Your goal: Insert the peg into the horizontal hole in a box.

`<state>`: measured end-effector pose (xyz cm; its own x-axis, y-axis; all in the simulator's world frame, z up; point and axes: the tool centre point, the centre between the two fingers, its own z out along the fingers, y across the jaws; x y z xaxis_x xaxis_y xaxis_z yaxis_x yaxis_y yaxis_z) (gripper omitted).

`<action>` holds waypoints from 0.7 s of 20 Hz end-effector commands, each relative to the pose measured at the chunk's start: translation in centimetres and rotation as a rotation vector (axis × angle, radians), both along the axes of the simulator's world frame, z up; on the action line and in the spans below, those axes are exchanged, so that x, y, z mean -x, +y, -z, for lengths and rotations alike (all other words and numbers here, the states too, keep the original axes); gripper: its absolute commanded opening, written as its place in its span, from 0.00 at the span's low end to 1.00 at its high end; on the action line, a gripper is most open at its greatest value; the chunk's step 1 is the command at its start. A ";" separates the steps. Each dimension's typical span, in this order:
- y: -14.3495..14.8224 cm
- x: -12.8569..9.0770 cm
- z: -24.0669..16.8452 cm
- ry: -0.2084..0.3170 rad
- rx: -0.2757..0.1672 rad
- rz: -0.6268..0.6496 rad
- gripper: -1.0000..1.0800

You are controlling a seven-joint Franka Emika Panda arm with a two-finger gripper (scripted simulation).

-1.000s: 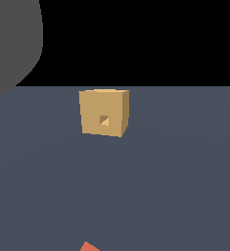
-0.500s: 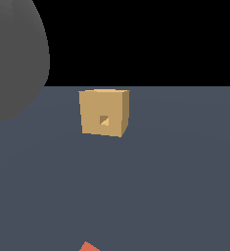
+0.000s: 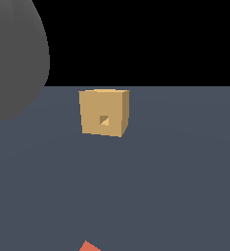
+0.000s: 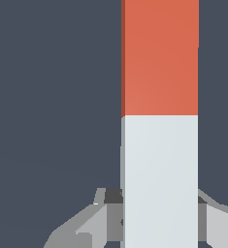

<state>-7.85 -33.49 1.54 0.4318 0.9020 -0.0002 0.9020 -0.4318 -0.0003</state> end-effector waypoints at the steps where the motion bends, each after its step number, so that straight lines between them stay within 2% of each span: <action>1: 0.4 -0.1 -0.1 0.000 0.000 -0.003 0.00; 8: 3.9 -0.2 -0.5 0.000 0.000 -0.020 0.00; 14: 10.0 -0.4 -1.3 0.000 0.000 -0.051 0.00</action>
<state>-7.54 -25.31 2.51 0.3951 0.9187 -0.0003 0.9187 -0.3951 -0.0019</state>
